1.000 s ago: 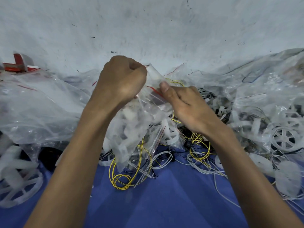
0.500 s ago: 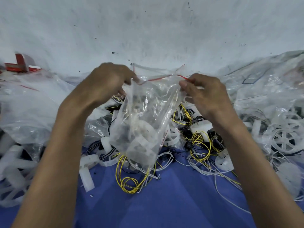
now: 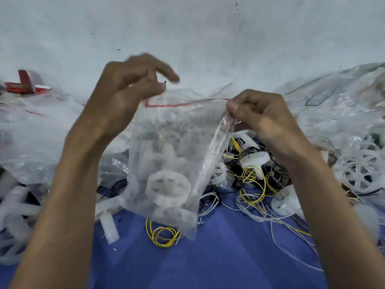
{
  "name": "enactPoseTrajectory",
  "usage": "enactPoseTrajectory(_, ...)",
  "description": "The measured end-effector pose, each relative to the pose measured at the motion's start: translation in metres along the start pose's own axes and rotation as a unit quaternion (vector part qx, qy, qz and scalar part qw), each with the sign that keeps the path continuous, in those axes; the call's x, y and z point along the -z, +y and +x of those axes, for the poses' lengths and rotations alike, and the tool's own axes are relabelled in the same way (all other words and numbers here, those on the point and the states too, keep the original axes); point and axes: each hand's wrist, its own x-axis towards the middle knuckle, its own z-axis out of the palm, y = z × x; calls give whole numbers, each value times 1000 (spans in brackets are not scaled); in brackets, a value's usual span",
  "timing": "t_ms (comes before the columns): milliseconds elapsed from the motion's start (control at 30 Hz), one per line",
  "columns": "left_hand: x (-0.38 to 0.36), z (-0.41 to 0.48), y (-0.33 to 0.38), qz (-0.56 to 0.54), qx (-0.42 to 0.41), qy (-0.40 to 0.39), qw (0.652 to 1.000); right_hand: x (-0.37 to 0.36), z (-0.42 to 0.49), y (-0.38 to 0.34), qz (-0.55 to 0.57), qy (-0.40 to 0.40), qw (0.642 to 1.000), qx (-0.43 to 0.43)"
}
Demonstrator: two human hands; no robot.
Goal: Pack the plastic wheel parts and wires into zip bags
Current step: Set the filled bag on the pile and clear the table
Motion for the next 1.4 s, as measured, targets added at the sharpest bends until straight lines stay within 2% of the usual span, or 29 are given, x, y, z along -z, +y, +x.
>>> enactPoseTrajectory(67, 3, 0, -2, -91, 5, -23, 996, 0, -1, 0, 48, -10, 998, 25)
enactPoseTrajectory(133, 9, 2, 0, -106, -18, -54, 993, 4, 0, -3, 123, -14, 992, 38)
enactPoseTrajectory(167, 9, 2, -1, -93, -11, -78, 993, 6, 0, -3, 138, -16, 990, 30)
enactPoseTrajectory(233, 2, -1, -5, -53, 54, -142, 987, 7, 1, 0, 94, -31, 995, 4)
enactPoseTrajectory(333, -15, -5, -12, 79, 138, -283, 946, 7, 1, 9, 4, -56, 998, -31)
enactPoseTrajectory(400, -21, -4, -13, 93, 172, -325, 925, 7, 1, 9, -2, -49, 998, -41)
enactPoseTrajectory(533, -12, -7, -18, 4, 226, -303, 926, 17, 3, 11, -33, 2, 998, -55)
enactPoseTrajectory(633, -5, -7, -27, -58, 148, -284, 945, 25, 3, 12, -65, 14, 995, -74)
enactPoseTrajectory(667, -6, -7, -24, -90, 122, -268, 951, 27, 3, 10, -38, 17, 996, -75)
enactPoseTrajectory(733, -7, -3, -19, -203, 82, -209, 953, 31, 3, 3, 84, 12, 995, -60)
enactPoseTrajectory(800, -7, 4, -15, -291, 39, -193, 936, 34, 2, -7, 199, -21, 979, -39)
enactPoseTrajectory(833, -7, 6, -14, -312, 27, -197, 929, 35, 2, -9, 219, -32, 974, -38)
enactPoseTrajectory(900, -8, 5, -16, -272, 87, -179, 941, 34, 3, -3, 154, -29, 985, -79)
enactPoseTrajectory(967, -13, -1, -23, -79, 181, -188, 962, 32, 3, 11, -22, -52, 989, -136)
enactPoseTrajectory(1000, -16, -5, -25, 1, 214, -217, 952, 31, 3, 18, -80, -78, 981, -156)
enactPoseTrajectory(1033, -19, -7, -26, 35, 228, -235, 944, 29, 3, 23, -103, -103, 975, -167)
enactPoseTrajectory(1133, -15, -4, -15, 27, 181, -183, 966, 28, 3, 26, -106, -138, 976, -130)
enactPoseTrajectory(1200, -9, -2, -10, 13, 128, -129, 983, 28, 3, 22, -64, -125, 987, -76)
enactPoseTrajectory(1267, -3, -1, -11, 54, 92, -116, 988, 28, 3, 20, 9, -89, 995, -38)
enactPoseTrajectory(1333, -3, -3, -20, 122, 102, -147, 976, 26, 3, 24, 18, -51, 998, -30)
enactPoseTrajectory(1400, -7, -4, -32, 181, 143, -140, 963, 23, 4, 30, -16, -27, 999, -38)
